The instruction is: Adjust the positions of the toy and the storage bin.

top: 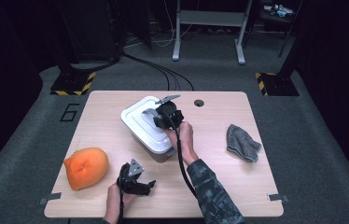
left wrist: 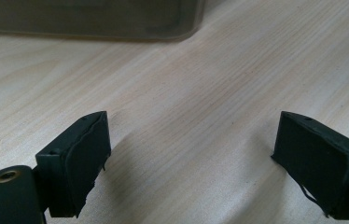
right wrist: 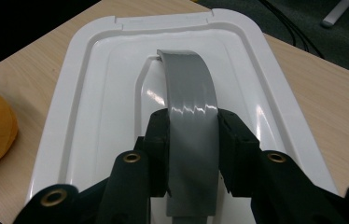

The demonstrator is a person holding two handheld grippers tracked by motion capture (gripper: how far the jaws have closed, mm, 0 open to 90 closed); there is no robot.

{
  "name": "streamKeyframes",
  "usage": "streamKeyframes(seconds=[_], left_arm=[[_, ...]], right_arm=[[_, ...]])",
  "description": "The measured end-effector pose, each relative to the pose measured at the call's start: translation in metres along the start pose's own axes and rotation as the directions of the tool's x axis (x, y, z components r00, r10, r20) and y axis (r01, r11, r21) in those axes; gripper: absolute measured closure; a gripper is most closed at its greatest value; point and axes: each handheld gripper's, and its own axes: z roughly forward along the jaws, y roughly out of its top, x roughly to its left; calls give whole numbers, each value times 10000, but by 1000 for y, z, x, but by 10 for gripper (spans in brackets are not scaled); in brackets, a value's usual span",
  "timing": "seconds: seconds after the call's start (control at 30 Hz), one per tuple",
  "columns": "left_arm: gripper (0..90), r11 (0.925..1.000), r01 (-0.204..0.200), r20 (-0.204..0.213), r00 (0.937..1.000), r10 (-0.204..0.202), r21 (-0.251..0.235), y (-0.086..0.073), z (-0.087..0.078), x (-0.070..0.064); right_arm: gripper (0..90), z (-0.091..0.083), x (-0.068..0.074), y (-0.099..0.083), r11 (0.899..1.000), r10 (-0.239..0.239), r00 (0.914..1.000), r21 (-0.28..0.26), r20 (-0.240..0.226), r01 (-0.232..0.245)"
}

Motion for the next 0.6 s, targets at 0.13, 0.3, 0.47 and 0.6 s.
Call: streamKeyframes(seconds=[0.13, 0.3, 0.47, 0.6], left_arm=[[105, 10000, -11, -29, 10000, 11, -5, 0, 0, 0], [105, 9999, 92, -27, 10000, -92, -81, 0, 0, -1], [105, 10000, 58, -21, 10000, -59, -50, 0, 0, -1], [105, 10000, 15, -67, 10000, -15, -66, 0, 0, -1]], right_arm=[[669, -2, 4, -3, 9998, 202, 9998, -70, 89, -201], [669, -3, 11, -3, 9986, 532, 9984, -3, 176, -532], [669, -2, 17, -3, 9991, 416, 9982, -22, 421, -416], [668, -2, 17, -3, 9995, 308, 9985, -7, 444, -308]])
